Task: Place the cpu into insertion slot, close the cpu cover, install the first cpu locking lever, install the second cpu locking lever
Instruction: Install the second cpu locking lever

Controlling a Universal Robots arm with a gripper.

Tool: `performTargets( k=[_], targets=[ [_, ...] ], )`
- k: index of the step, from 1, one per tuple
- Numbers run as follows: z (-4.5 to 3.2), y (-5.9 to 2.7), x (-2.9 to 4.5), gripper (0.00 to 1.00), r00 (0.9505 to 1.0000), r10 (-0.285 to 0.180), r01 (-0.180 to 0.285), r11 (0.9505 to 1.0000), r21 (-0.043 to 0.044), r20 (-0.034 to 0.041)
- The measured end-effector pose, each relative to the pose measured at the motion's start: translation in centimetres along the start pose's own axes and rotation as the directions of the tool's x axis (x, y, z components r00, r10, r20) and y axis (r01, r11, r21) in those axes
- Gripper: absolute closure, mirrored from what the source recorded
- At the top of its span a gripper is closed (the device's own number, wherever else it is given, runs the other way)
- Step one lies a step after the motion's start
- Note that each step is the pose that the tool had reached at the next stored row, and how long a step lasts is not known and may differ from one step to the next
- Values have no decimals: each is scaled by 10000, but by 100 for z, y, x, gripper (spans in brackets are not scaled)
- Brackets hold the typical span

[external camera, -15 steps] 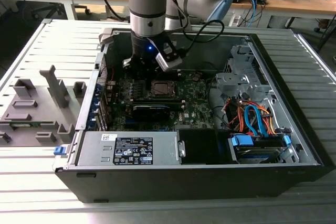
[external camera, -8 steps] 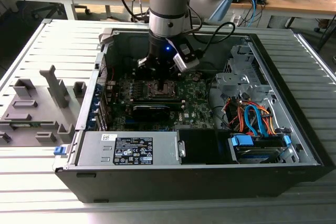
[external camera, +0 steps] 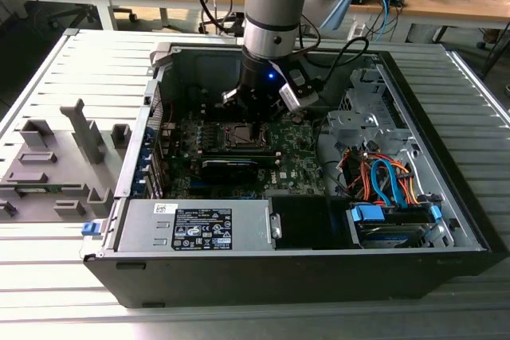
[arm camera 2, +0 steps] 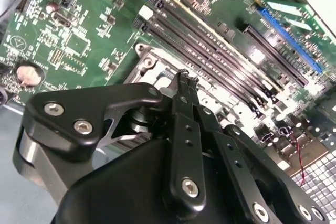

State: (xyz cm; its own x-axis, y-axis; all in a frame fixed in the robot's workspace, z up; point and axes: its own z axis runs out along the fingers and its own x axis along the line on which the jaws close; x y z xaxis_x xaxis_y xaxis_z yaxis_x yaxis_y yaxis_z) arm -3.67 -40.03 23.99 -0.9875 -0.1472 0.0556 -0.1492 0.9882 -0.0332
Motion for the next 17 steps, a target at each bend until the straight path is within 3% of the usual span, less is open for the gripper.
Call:
performTargets(
  k=[3,6,10,13,17],
  targets=[
    [30,-18,1,89,9999,152,-151,9998,97,-21],
    [85,-18,-2,89,9988,491,-491,9988,92,-34],
    [110,-32,23,89,9986,519,-519,9986,90,-35],
    [127,-24,118,89,9987,518,-518,9986,90,-35],
    [156,7,325,89,9987,518,-518,9986,91,-35]
  ],
)
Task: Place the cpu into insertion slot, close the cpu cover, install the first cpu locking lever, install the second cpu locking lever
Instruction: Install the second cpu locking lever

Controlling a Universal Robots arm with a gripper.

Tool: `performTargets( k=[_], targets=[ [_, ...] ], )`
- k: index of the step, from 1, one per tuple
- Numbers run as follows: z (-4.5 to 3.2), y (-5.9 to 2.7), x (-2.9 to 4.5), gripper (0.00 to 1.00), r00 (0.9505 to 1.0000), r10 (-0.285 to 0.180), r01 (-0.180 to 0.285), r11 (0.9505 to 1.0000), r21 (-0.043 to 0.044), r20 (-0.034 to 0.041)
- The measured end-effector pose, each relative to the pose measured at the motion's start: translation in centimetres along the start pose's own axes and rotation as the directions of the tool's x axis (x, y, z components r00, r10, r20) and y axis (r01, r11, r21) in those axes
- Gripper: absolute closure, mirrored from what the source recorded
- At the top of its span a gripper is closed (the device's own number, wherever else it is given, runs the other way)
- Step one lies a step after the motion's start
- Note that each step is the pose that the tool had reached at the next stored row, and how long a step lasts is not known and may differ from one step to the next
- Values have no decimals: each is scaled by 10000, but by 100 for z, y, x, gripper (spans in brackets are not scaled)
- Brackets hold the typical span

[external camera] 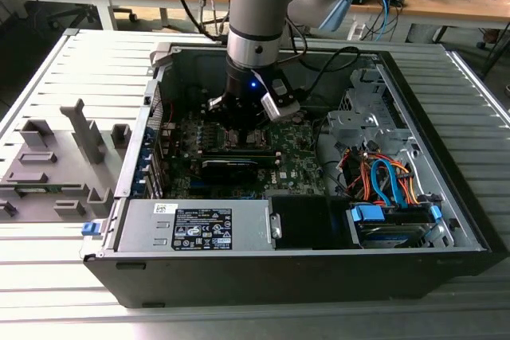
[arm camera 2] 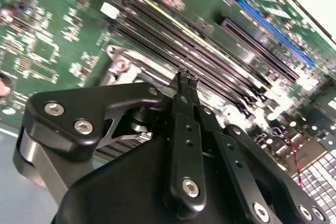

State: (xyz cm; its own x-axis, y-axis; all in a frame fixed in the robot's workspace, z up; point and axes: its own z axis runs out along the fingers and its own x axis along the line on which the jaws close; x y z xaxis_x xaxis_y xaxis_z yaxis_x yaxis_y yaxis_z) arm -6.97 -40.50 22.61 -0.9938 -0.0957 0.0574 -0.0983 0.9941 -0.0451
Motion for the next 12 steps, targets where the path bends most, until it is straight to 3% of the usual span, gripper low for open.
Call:
performTargets(
  k=[1,3,7,12],
  targets=[
    [16,11,110,89,10000,-9,9,10000,0,-1],
    [38,20,188,89,9999,-113,113,9999,1,5],
    [66,31,282,89,9997,-237,237,9997,5,13],
    [83,34,318,89,9995,-317,317,9995,5,16]
  ],
)
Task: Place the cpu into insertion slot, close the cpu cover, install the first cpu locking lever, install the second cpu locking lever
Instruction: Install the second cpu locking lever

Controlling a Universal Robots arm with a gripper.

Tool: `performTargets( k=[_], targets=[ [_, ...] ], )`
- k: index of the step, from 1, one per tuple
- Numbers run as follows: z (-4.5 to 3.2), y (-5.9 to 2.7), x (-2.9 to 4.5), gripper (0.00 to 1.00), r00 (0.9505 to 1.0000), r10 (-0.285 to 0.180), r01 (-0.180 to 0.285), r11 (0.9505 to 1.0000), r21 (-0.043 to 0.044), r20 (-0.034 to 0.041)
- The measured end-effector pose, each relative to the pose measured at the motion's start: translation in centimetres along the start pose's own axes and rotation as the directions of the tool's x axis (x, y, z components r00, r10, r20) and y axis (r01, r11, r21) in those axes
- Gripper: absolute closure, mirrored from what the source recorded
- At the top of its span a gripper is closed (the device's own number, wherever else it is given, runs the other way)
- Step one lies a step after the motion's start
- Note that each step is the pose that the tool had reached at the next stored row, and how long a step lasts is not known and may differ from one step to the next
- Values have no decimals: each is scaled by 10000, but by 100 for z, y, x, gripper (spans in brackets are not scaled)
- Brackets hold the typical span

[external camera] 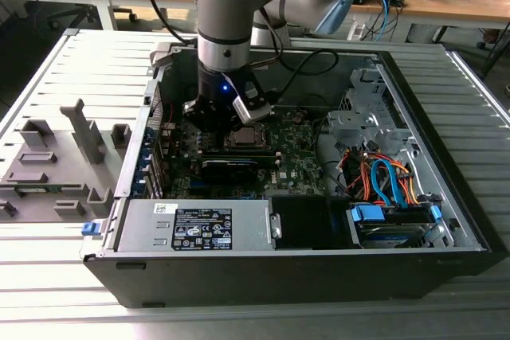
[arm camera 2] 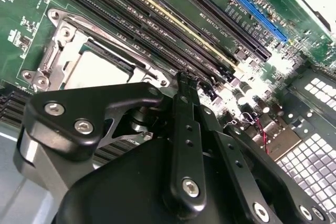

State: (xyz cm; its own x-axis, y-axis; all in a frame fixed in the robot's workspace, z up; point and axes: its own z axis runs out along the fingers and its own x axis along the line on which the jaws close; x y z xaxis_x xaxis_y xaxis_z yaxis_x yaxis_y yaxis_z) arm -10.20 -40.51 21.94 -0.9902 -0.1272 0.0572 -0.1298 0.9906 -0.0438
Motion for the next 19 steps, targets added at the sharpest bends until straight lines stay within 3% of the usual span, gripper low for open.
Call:
performTargets(
  k=[5,11,19],
  targets=[
    [20,3,14,89,10000,-50,50,10000,-2,2],
    [123,11,9,89,9999,-105,105,9999,1,5],
    [156,94,-4,89,9999,-127,127,9999,1,9]
  ],
)
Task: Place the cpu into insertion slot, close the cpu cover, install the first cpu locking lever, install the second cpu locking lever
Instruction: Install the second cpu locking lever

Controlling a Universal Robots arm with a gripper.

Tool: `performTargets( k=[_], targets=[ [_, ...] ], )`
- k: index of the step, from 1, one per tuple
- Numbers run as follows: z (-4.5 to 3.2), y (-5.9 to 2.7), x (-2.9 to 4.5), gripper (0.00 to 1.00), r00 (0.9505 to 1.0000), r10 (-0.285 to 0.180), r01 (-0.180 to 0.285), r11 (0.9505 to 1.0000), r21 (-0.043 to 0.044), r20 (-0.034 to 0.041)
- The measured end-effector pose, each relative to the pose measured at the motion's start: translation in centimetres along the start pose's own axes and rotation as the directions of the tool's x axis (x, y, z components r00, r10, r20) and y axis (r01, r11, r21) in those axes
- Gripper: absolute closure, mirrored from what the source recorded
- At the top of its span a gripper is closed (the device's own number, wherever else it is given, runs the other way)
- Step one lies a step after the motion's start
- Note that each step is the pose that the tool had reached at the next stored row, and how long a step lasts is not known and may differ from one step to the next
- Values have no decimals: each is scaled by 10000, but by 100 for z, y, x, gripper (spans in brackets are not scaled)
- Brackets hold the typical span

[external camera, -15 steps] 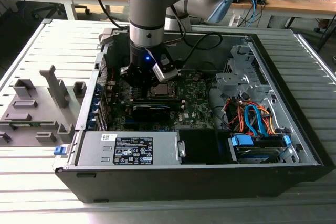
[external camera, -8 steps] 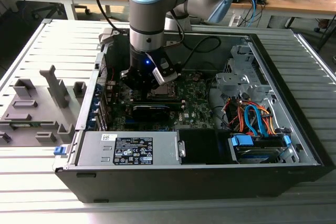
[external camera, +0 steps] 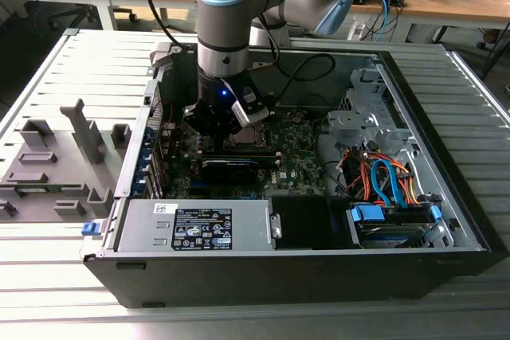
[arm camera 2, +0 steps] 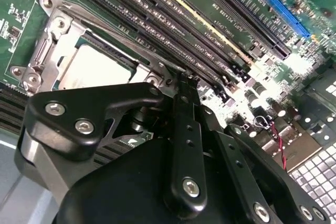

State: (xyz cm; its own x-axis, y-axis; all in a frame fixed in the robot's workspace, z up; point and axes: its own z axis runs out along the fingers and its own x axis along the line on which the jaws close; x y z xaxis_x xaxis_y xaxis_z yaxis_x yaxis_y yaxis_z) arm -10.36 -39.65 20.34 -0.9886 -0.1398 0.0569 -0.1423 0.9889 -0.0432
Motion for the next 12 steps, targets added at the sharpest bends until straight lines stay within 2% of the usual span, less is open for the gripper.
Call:
performTargets(
  k=[3,4,7,12],
  targets=[
    [-11,-1,3,89,10000,2,-2,10000,6,7],
    [-38,-1,5,89,10000,3,-3,10000,5,19],
    [-183,-7,12,89,10000,4,-4,10000,8,61],
    [-405,-16,25,89,10000,3,-3,10000,10,64]
  ],
)
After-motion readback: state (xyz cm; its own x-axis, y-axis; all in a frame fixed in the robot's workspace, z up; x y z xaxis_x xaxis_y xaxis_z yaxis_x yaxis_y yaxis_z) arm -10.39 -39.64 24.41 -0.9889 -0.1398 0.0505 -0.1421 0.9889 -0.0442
